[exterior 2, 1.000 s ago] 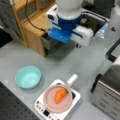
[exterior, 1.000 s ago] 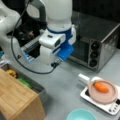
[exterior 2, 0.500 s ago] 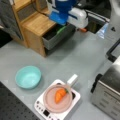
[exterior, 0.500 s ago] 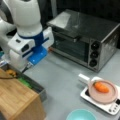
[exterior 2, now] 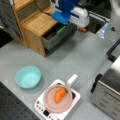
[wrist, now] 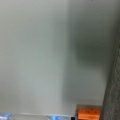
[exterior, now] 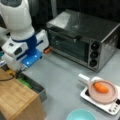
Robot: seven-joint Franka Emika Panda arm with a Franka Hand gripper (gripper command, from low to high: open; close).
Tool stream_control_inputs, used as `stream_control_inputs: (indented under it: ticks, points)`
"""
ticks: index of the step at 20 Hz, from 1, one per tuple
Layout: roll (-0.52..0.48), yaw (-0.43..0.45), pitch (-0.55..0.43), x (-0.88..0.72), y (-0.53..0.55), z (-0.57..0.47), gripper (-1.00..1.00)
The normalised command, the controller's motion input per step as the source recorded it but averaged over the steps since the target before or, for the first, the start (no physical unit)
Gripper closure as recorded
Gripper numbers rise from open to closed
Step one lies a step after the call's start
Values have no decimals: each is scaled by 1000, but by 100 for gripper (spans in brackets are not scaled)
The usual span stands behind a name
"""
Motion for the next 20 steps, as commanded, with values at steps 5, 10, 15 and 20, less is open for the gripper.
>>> stream_control_inputs:
  ticks: [5, 10, 15, 20]
  points:
    - [-19, 113, -165, -87, -113, -210, -100]
    - [4, 109, -132, -94, -198, -135, -100]
    - [-2, 93, -108, -125, -203, -92, -100]
    - [-21, 87, -107, -152, -171, -101, -100]
